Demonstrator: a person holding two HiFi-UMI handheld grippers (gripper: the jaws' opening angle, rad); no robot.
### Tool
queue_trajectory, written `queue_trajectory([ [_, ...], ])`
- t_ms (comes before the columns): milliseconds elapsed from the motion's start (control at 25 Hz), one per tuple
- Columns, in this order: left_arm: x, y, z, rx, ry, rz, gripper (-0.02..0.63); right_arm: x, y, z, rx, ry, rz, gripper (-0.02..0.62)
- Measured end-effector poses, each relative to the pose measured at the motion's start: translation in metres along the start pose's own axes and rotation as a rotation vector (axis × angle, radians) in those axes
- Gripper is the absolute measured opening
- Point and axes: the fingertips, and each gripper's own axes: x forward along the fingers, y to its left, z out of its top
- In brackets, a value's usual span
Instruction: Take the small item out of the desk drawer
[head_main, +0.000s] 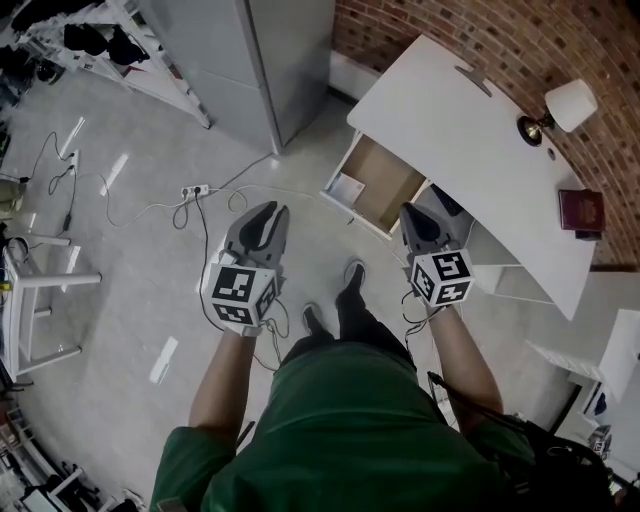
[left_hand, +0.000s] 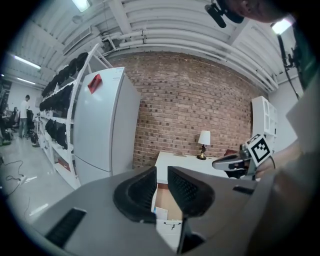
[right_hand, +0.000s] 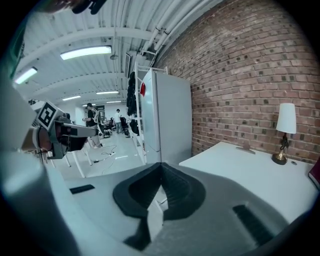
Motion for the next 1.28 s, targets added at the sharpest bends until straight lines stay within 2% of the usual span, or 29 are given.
queue_trajectory([
  [200, 0.036, 0.011, -0.003, 0.006, 0.021, 0.039, 0.061, 0.037, -0.022, -0.013, -0.02, 0.036, 0.022, 0.003],
  [600, 0.109, 0.002, -0.015, -0.014, 0.105, 0.073, 0.061, 0.09, -0.071, -0.047, -0.006, 0.125, 0.12, 0.004],
  [960, 0.138, -0.004, -0.027, -0.017, 0.158, 0.118, 0.061, 0.118, -0.087, -0.061, -0.006, 0.156, 0.192, 0.005],
  [1280, 0.149, -0.003, -0.046, 0.005, 0.203, 0.119, 0.063, 0.129, -0.092, -0.073, 0.004, 0.175, 0.211, 0.005],
])
